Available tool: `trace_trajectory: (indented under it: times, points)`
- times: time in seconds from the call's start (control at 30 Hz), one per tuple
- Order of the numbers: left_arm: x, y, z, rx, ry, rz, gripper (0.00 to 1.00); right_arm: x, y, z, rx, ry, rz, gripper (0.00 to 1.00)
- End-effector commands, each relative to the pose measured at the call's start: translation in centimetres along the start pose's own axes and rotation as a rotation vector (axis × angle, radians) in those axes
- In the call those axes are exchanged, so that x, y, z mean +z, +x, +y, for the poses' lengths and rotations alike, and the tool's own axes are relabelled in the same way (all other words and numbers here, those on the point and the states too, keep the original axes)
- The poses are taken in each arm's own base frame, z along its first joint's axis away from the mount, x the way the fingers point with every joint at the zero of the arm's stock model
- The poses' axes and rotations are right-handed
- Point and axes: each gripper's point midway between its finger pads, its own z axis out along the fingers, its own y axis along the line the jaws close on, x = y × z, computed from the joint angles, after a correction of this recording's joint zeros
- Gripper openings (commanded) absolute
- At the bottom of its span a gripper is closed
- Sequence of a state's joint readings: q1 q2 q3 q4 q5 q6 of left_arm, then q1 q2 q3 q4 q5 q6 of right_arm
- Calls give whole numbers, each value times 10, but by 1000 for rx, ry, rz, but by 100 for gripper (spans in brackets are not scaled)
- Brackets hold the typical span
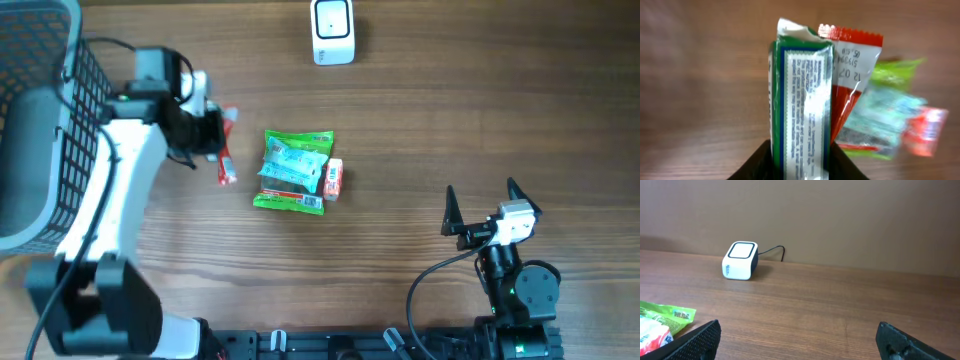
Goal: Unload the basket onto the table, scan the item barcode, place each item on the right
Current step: 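Place the green gum box and red candy stick left of the bags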
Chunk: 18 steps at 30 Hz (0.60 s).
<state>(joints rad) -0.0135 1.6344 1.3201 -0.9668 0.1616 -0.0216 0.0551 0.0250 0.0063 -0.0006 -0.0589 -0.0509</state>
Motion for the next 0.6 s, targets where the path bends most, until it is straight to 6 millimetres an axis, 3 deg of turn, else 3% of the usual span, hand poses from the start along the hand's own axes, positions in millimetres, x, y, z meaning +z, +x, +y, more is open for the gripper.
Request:
trace_trajectory:
  times: [0.0, 0.1, 0.3, 0.37, 0.43, 0.57]
  points:
    - [41, 19, 14, -9, -39, 34, 31, 0, 0, -3, -2, 12, -2, 100]
    - [67, 28, 19, 38, -38, 27, 31, 0, 0, -3, -2, 12, -3, 100]
    - [86, 48, 24, 35, -39, 40, 31, 0, 0, -3, -2, 12, -2, 100]
    - [86, 48, 24, 36, -39, 42, 53, 0, 0, -3, -2, 12, -3, 100]
    - [85, 45, 23, 38, -38, 26, 65, 0, 0, -3, -2, 12, -2, 100]
    - [73, 28, 20, 44, -33, -20, 68, 0, 0, -3, -2, 12, -2, 100]
